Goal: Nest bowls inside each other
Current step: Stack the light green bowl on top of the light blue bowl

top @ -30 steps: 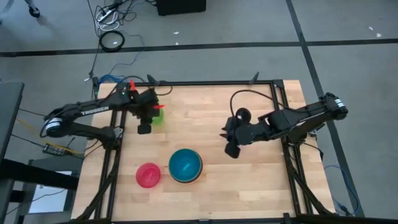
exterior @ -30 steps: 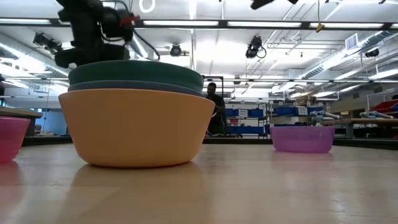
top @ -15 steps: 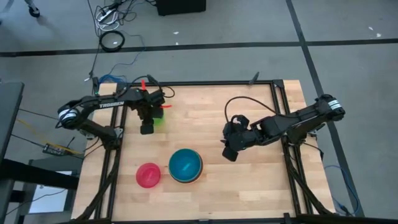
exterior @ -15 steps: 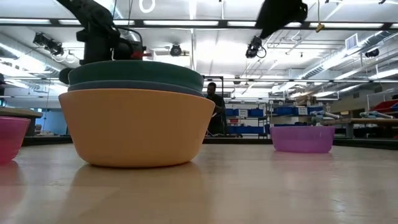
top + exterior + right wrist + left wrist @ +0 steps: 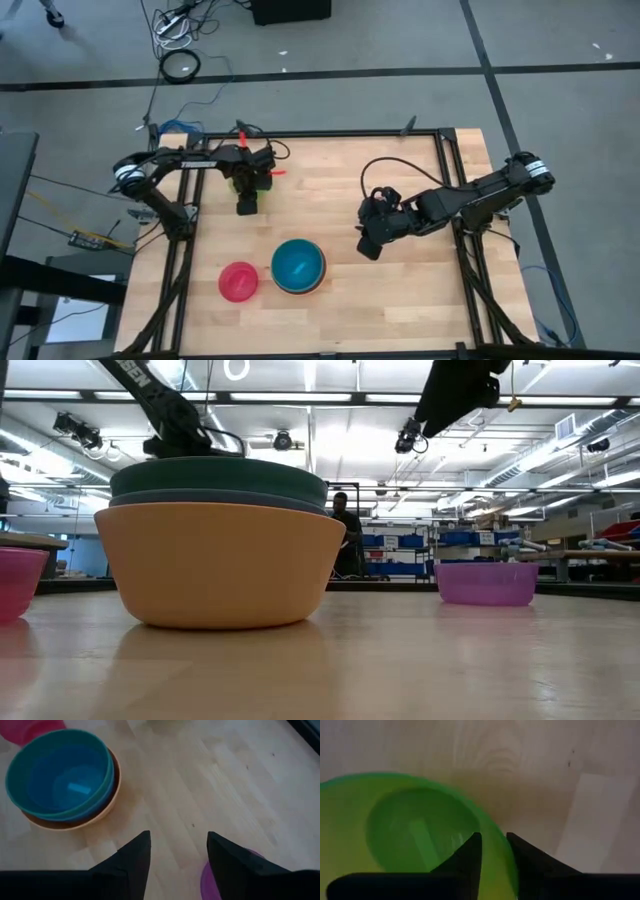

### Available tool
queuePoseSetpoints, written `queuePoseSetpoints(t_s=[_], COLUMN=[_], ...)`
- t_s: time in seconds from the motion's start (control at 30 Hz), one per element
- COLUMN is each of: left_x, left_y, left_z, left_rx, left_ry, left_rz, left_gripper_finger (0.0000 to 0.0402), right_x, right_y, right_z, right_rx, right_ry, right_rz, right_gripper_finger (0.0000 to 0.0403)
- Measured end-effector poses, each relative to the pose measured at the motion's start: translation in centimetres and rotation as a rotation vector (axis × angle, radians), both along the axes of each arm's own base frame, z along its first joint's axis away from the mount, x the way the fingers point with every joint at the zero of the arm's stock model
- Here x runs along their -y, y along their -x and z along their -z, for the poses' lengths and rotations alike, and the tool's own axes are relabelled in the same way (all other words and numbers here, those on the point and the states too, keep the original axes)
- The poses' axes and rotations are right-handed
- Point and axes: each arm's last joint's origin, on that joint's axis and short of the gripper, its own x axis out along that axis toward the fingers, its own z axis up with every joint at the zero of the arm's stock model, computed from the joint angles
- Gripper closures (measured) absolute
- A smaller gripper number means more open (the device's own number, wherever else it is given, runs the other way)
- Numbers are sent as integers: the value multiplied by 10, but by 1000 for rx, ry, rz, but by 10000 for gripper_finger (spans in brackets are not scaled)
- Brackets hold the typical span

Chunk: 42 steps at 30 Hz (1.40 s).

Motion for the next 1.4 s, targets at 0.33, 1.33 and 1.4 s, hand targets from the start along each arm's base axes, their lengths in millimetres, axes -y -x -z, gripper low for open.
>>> queuePoseSetpoints(t_s=[0.33,1.33,1.4], left_x=[19,231,231], left_y=[-3,-62,-63], left_z=[-29,-104,-101], left_rx=[110,637,623], left_ry=[-78,193,197], left_rz=[114,262,237], left_gripper_finger=[395,373,351], right_x=[3,23,23], right_y=[2,24,24], right_z=[0,11,11], right_rx=[-3,-142,-141], right_ry=[68,108,106], right_rz=[49,345,344], right_gripper_finger=[222,222,222])
